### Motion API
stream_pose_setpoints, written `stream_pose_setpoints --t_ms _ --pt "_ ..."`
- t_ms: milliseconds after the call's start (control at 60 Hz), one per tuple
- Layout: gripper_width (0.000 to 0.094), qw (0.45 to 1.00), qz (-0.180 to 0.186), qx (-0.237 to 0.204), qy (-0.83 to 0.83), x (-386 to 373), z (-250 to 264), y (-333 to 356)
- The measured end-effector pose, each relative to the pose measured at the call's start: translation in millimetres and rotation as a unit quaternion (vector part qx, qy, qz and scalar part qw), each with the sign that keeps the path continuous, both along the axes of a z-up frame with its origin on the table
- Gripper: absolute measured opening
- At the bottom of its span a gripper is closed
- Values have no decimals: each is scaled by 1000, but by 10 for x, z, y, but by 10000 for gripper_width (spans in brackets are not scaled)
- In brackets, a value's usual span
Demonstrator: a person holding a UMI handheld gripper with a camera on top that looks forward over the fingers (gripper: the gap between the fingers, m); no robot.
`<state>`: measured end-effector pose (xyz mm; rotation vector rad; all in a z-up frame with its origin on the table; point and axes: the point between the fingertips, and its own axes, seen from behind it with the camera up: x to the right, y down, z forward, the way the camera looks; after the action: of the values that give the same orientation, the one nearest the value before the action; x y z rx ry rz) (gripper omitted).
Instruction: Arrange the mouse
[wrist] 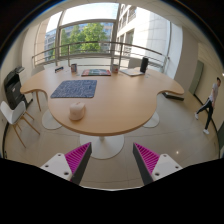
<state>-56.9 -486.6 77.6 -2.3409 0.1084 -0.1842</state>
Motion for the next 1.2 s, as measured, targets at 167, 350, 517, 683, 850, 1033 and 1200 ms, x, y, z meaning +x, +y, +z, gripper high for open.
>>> stream_pose_setpoints --t_ms 167,350,517,683,850,1033,1200 --pt "853 999 26 15 21 -761 -148 528" --pt "849 998 48 39 25 -1216 -414 1515" --pt "788 998 48 42 22 -1324 -724 2178" --pt "549 998 27 35 49 -1313 -931 2429" --pt "458 998 31 45 43 -1304 -884 2418" --pt "421 998 22 32 55 -1287 -839 2437" --pt "422 995 7 80 53 -1118 -100 2707"
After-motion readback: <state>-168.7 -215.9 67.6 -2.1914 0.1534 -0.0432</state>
